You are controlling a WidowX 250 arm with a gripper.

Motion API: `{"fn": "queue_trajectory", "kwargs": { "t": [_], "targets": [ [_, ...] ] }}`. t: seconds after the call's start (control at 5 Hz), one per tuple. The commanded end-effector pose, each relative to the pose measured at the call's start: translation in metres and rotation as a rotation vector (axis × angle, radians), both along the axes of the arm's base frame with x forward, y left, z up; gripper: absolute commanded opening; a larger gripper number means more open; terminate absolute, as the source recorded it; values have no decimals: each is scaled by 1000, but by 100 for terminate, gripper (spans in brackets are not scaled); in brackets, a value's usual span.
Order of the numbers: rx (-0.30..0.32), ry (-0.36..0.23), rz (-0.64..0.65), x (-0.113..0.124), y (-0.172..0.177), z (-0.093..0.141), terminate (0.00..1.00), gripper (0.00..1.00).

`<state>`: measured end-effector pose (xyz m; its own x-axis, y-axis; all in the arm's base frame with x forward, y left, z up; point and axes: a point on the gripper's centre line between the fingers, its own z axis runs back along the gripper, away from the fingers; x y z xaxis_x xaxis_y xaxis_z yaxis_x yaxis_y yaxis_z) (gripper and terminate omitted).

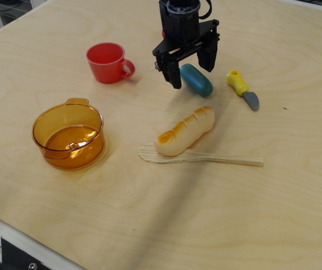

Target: Put cucumber in cup

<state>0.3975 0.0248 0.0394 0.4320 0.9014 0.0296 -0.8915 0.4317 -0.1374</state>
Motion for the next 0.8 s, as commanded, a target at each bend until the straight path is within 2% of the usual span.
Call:
{"fn": "queue_trajectory", "kwargs": {
  "t": [0.0,0.2,0.6],
  "targets": [
    [18,-19,4,25,-2,12,0,100],
    [20,21,11,26,-8,5,0,100],
    [32,51,-11,28,-19,-1,0,100]
  ]
}}
